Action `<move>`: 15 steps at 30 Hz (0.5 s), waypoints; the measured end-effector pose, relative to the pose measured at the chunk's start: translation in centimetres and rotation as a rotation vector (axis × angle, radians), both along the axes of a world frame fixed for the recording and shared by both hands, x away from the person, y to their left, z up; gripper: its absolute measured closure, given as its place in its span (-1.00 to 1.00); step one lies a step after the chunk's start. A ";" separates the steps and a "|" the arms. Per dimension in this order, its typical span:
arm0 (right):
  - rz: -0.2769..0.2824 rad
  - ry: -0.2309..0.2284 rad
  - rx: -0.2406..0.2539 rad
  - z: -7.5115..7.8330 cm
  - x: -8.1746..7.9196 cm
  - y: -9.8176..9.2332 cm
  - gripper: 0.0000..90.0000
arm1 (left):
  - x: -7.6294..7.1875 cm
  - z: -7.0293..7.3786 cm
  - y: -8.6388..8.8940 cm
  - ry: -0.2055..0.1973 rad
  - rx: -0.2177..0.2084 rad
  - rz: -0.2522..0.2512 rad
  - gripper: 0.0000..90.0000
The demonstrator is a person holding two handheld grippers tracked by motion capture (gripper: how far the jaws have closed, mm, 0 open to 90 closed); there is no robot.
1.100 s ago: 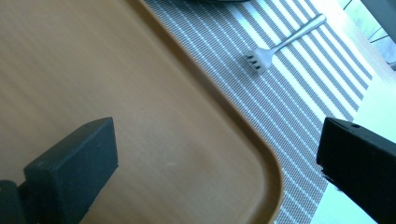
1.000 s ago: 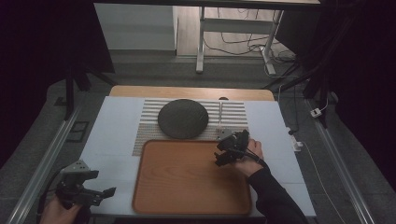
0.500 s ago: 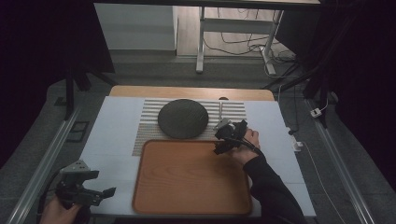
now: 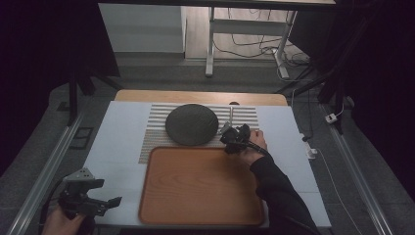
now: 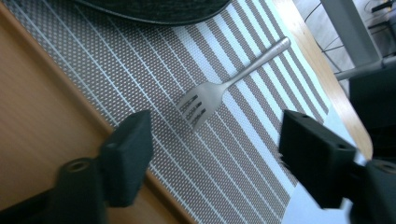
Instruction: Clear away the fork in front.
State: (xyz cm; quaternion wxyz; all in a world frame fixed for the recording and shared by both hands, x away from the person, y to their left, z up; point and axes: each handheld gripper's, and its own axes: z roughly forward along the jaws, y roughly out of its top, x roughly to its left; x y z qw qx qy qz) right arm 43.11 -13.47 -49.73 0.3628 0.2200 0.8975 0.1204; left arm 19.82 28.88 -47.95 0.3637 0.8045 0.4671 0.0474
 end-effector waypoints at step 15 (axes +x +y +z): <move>0.086 -0.047 -0.250 -2.7 1.1 2.1 0.66 | 0.0 0.0 -0.1 0.001 0.007 -0.010 -0.96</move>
